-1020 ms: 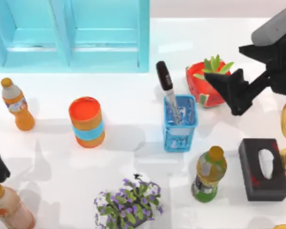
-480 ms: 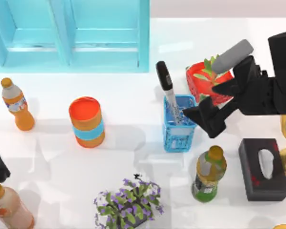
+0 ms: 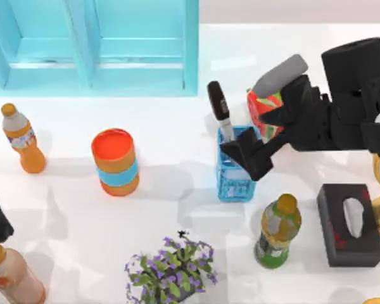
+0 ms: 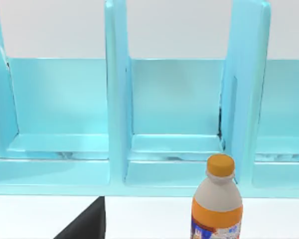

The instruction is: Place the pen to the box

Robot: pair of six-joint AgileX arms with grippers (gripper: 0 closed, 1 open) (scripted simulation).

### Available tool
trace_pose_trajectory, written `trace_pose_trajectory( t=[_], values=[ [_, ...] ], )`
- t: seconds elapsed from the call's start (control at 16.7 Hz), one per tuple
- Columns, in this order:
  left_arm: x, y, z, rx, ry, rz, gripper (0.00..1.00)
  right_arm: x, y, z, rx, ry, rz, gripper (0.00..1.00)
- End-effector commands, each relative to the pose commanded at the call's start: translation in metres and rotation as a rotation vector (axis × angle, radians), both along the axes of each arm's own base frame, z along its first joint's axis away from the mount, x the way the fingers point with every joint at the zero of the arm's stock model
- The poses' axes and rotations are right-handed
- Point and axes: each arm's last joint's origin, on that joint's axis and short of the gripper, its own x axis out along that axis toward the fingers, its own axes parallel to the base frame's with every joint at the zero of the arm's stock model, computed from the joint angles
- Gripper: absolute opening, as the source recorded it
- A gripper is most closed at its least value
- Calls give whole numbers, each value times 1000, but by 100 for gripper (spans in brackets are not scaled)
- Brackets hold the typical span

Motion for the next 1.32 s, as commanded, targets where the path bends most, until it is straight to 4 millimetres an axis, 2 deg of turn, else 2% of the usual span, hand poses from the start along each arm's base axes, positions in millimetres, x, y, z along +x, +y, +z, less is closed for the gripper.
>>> trace_pose_trajectory(
  t=[0.36,0.48,0.72,1.32],
  values=[
    [0,0,0,0,0,0,100,24,34,-39,-1,2,1,100],
    [0,0,0,0,0,0,100,30,37,-47,0,0,-1,100],
    [0,0,0,0,0,0,100,30,37,-48,0,0,-2,100],
    [0,0,0,0,0,0,100,30,37,-48,0,0,-2,25]
  ],
)
